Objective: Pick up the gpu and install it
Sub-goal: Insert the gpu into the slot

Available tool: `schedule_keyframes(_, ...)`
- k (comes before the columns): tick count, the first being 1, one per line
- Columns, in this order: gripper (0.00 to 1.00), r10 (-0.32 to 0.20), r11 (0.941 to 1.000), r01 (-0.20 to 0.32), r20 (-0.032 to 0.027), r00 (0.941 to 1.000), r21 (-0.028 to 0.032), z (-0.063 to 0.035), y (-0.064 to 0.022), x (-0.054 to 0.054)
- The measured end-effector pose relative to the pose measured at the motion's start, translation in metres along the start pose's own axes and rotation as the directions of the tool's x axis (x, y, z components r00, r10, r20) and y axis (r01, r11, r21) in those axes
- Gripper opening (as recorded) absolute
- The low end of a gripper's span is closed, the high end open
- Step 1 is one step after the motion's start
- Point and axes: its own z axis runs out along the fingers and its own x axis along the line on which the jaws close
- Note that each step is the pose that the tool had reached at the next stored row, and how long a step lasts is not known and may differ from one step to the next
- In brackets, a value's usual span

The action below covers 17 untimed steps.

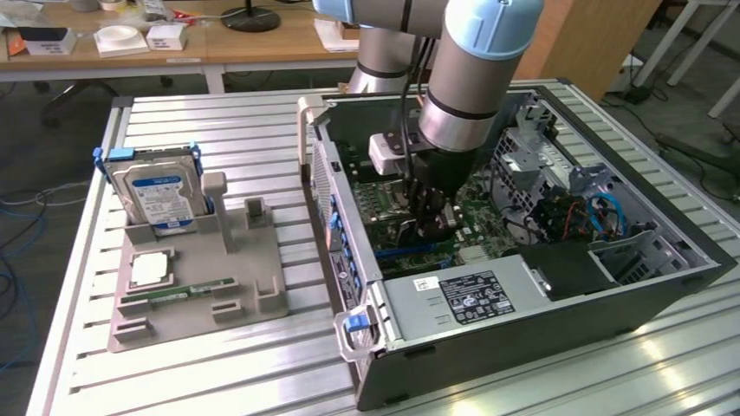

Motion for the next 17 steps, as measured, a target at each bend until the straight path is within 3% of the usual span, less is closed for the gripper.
schedule_keyframes(17, 0.27, 0.000, 1.0000, 0.000, 0.0001, 1.0000, 0.0000, 0.0000, 0.0002, 0.0003)
